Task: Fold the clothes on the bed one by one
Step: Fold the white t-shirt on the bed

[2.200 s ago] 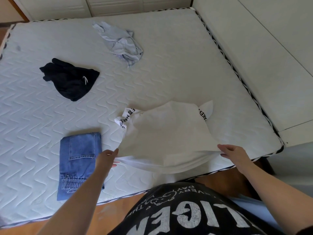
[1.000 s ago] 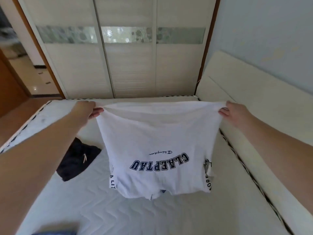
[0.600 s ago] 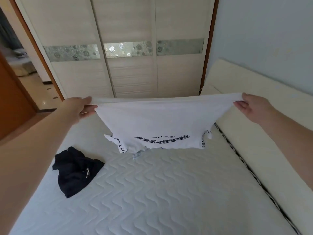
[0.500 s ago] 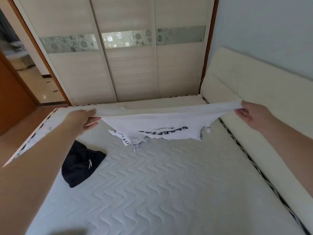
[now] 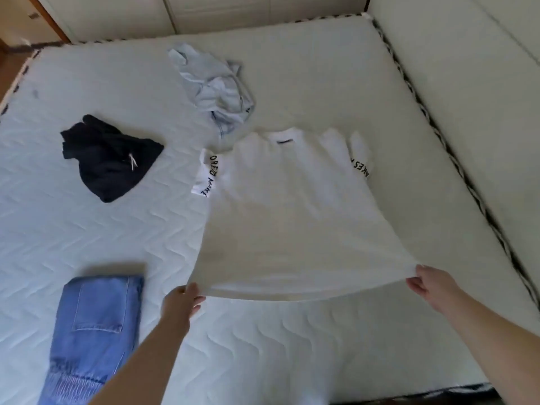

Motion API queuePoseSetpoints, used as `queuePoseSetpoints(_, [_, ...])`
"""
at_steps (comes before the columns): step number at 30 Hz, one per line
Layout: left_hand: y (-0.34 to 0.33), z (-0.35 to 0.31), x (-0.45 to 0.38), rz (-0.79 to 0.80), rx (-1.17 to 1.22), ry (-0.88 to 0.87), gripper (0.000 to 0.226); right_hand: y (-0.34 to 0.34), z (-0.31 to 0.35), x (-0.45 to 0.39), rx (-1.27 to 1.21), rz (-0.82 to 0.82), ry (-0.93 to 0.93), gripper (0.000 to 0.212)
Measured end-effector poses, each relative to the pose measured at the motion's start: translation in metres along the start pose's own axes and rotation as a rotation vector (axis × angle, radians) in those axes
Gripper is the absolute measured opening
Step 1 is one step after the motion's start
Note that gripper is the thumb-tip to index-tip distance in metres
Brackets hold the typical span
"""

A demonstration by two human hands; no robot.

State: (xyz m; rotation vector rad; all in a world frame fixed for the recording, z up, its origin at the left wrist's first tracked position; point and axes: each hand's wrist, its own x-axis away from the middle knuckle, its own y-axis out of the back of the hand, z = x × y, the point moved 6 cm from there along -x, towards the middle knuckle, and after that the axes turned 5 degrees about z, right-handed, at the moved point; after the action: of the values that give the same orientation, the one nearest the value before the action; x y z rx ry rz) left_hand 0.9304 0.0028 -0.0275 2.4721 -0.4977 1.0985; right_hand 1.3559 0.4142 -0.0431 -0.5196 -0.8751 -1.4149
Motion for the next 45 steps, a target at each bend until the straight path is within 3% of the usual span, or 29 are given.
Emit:
queuePoseSetpoints(3, [0.017,0.079,-0.004,-0.042,-0.114,0.065,0.018,0.026,-0.070,-0.008,0.041,-0.043,-0.037,0.036])
queuePoseSetpoints(9, [0.046,0.180,-0.012,-0.082,-0.293,0.106,0.023,0.064,-0.163,-0.011,0.139,-0.055,-0.063,0.036])
queuePoseSetpoints(13, [0.067,0.215,-0.011,-0.155,-0.439,0.101,0.027,0.089,-0.199,-0.013,0.204,-0.098,-0.071,0.035])
queuePoseSetpoints(20, [0.076,0.259,0.005,-0.092,-0.694,0.092,0.035,0.129,-0.240,-0.014,0.434,-0.169,-0.061,0.035])
queuePoseSetpoints(28, [0.076,0.280,0.018,-0.013,-0.838,0.143,0.042,0.145,-0.250,-0.010,0.693,-0.231,-0.019,0.038])
queuePoseSetpoints(39, [0.068,0.289,0.017,-0.017,-1.009,0.188,0.036,0.142,-0.250,-0.008,0.945,-0.247,-0.111,0.030])
queuePoseSetpoints(42, [0.059,0.266,0.019,-0.185,-0.895,0.135,0.035,0.128,-0.236,0.000,1.110,-0.296,0.027,0.042])
queuePoseSetpoints(45, [0.025,0.225,0.016,-0.262,-0.823,-0.095,0.031,0.093,-0.220,0.007,1.201,-0.265,0.346,0.053])
